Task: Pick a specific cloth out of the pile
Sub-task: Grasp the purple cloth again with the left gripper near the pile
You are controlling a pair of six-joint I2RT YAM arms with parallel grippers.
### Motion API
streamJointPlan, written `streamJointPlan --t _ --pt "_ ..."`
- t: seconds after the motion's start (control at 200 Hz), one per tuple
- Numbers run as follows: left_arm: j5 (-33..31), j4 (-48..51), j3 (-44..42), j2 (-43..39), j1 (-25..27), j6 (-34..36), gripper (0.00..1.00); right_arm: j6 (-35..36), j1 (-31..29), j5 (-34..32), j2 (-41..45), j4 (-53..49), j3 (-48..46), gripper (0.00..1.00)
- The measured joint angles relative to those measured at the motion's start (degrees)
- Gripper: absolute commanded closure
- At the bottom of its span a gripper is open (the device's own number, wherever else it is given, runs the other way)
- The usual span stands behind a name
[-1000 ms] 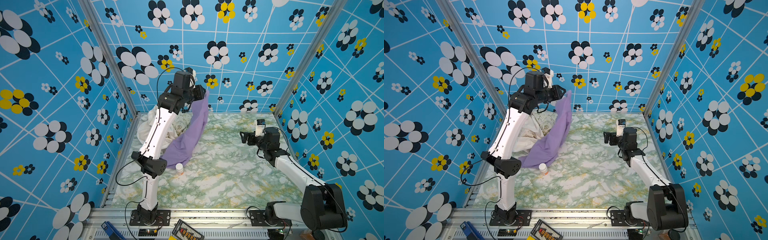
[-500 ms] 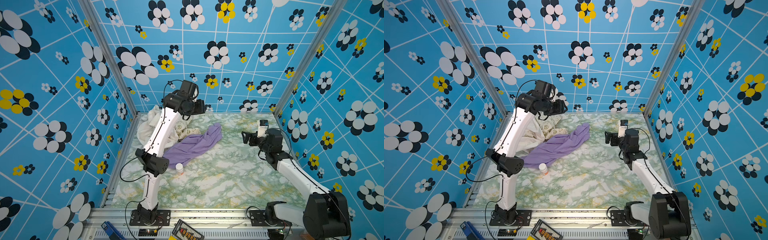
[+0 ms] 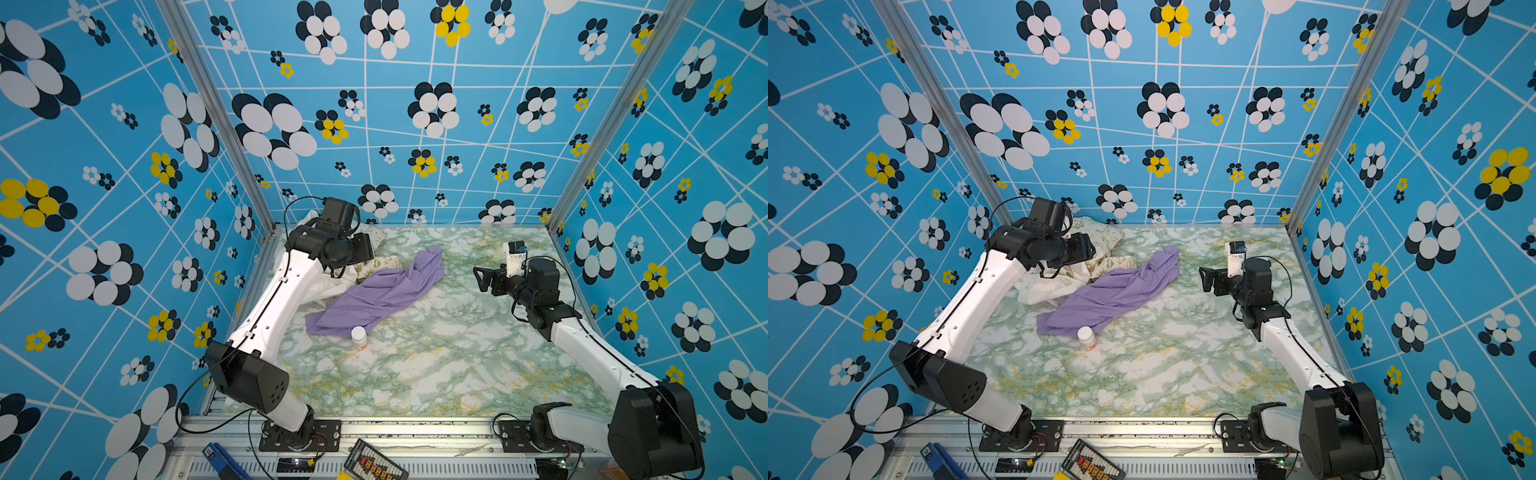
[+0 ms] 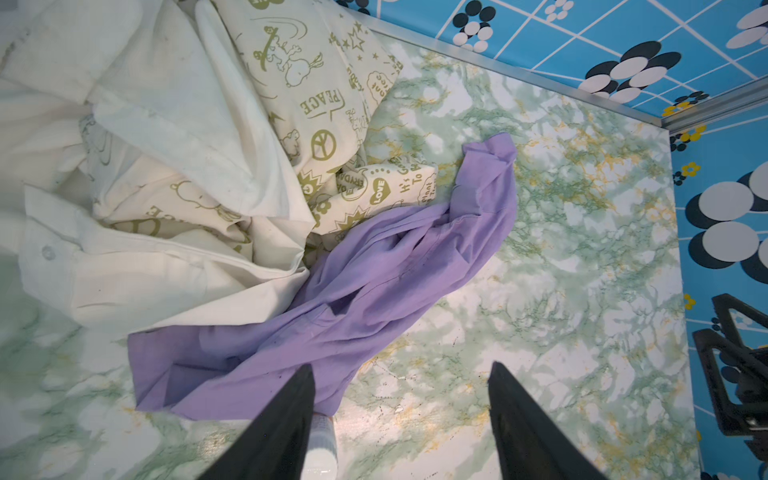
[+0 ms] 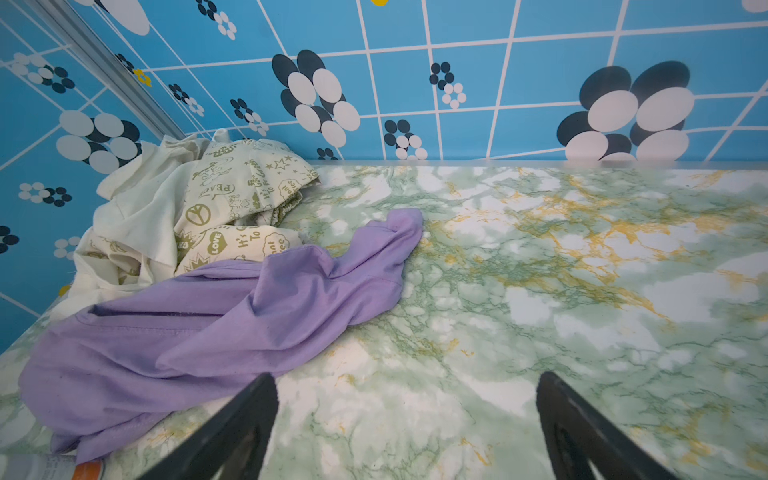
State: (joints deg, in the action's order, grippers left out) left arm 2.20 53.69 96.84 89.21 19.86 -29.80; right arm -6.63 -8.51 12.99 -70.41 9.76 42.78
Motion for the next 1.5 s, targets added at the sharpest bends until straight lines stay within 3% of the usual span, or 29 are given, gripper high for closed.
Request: streamJointPlan --t 0.265,0.635,1.204,1.349,1.499 --pt "-2.29 -0.11 -7.19 -1.05 -0.63 1.9 0.33 0.22 -0.68 1.01 -1.09 -0.39 0.61 0.01" --pt "-0.59 0.04 -7.54 5.68 -1.33 4.39 0.36 0.46 -1.73 2.84 -2.12 -0.42 2.05 0.01" --pt "-1.38 -2.32 -10.67 11.76 -1.44 2.97 0.51 3.48 -3.82 10.14 -2.08 -2.08 2.05 0.01" --pt "-1.16 -3.76 -10.91 12.83 -1.44 2.21 0.56 3.5 -4.11 10.27 -2.1 -2.14 2.25 0.01" --pt "-0.9 -4.55 -10.97 14.56 -1.44 1.29 0.74 3.52 -4.5 10.29 -2.16 -2.21 3.28 0.01"
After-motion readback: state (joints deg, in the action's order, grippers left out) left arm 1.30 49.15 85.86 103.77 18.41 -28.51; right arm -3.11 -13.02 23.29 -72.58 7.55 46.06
